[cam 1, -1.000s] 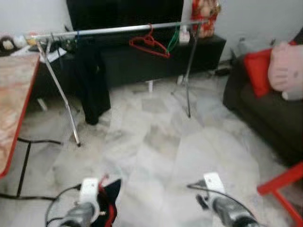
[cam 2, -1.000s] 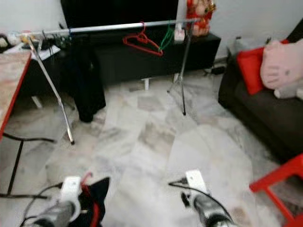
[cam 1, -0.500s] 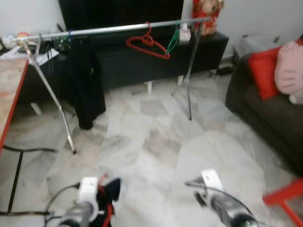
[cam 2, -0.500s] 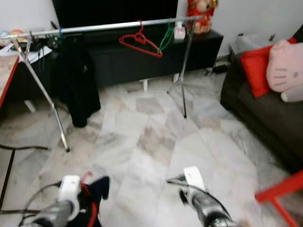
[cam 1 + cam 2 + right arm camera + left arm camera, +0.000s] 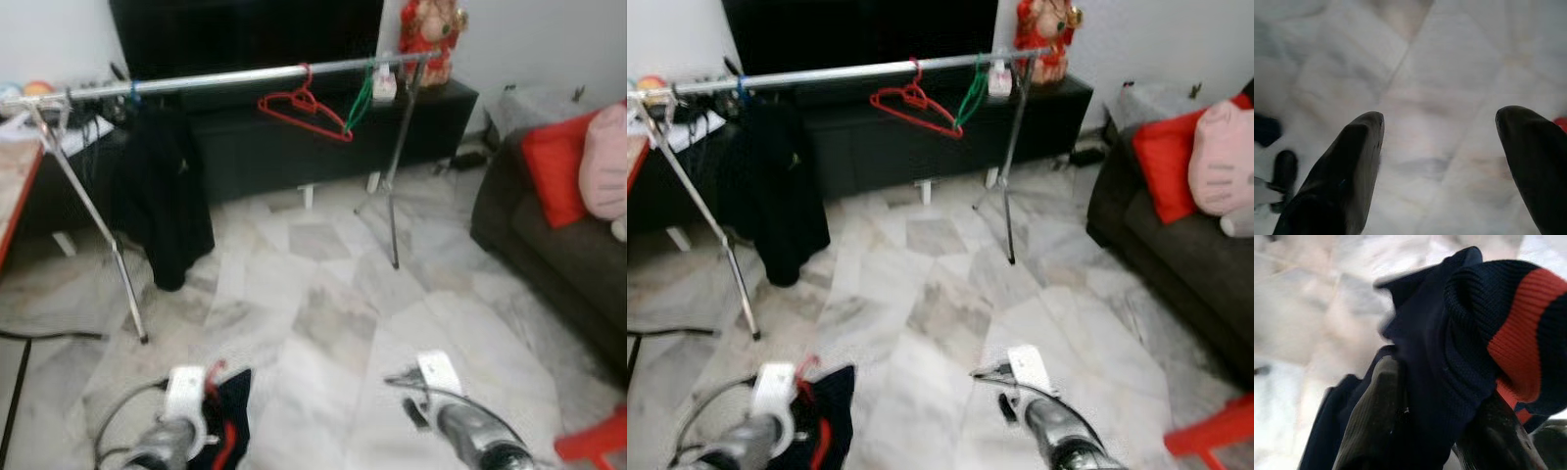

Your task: Hang hanger

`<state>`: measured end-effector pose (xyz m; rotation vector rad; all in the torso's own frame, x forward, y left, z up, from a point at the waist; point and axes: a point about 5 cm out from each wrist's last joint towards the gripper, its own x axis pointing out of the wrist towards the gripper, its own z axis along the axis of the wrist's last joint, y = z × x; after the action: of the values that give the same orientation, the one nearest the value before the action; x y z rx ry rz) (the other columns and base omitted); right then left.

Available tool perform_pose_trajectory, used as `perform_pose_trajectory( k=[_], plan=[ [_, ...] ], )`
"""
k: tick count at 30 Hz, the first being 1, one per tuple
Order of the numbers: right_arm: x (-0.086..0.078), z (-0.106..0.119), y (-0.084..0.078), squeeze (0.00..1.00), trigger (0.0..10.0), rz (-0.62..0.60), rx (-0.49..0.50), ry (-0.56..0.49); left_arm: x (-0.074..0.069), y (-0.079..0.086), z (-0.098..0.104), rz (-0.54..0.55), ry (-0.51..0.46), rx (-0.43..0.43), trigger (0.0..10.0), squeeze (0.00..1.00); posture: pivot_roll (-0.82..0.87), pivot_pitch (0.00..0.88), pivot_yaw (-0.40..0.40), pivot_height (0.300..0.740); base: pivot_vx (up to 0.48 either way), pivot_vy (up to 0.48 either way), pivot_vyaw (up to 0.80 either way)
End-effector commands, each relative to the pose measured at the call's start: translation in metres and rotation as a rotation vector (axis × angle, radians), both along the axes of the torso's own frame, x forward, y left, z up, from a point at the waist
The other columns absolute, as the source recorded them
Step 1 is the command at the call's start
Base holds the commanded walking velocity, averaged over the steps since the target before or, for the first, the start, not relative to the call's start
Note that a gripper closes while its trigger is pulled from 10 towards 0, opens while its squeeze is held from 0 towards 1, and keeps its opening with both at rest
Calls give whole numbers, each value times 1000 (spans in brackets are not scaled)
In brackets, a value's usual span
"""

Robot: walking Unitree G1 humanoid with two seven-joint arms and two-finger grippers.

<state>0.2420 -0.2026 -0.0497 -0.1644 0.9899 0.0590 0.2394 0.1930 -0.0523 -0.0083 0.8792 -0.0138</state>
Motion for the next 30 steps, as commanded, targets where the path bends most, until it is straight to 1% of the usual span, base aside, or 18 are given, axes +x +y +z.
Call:
perform_pose_trajectory(
  k=[1,25,30],
  plan=[
    [6,3,8,0,10000,22,15,-18,2,12,3,10,-5,32,10000,0,10,0,-52,740,349,0,0],
    [6,3,8,0,10000,33,7,-14,2,12,3,12,-10,37,10000,0,14,0,-56,740,345,0,0],
    [6,3,8,0,10000,35,5,-13,3,12,4,42,-36,26,10000,0,18,0,-57,740,343,0,0]
  ],
)
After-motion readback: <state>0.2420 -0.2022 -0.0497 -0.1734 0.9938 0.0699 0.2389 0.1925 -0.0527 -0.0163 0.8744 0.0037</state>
